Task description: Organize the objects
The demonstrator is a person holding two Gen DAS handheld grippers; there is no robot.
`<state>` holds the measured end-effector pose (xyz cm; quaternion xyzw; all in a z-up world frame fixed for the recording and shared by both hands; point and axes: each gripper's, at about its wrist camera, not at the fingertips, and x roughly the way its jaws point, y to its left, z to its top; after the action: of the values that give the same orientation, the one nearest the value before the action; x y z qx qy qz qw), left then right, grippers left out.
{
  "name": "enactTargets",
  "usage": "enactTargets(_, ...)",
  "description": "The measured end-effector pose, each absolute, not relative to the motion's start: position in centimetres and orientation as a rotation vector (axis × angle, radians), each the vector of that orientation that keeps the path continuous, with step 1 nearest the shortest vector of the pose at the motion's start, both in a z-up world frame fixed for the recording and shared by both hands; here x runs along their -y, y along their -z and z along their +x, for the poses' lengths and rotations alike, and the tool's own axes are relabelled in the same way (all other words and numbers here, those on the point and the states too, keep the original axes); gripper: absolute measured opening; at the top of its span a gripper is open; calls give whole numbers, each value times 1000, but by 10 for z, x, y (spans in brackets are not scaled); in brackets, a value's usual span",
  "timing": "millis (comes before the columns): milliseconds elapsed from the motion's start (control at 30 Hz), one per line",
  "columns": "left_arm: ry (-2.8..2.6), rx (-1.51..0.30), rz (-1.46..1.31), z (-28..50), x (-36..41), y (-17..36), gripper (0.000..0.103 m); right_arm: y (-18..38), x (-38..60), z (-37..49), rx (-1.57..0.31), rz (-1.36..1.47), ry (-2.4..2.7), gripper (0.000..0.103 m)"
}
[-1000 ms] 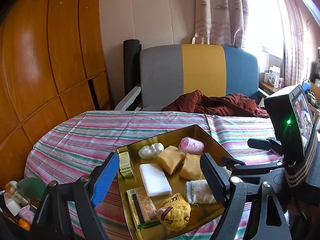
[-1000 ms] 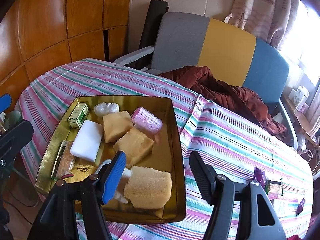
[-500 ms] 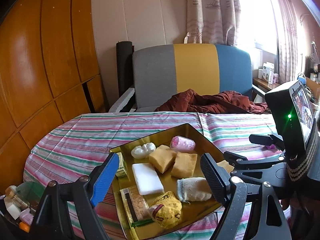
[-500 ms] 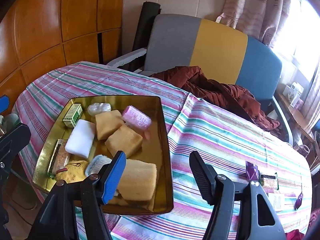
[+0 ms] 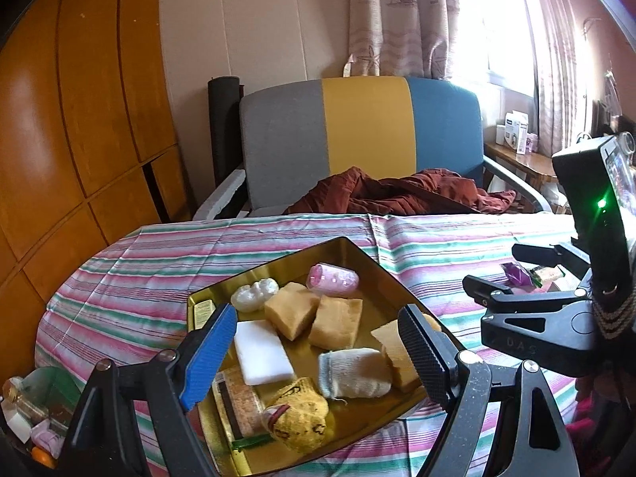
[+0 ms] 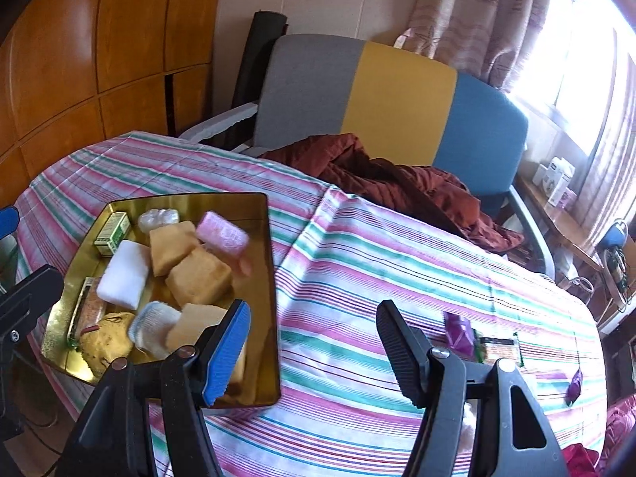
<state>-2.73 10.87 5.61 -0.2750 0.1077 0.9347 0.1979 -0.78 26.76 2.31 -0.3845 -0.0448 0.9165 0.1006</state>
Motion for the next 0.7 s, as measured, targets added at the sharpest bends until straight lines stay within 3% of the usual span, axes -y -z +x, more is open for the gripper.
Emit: enactTargets(700, -2484, -355, -780, -26, -169, -47, 84, -23, -327, 18, 63, -1096, -2615, 67)
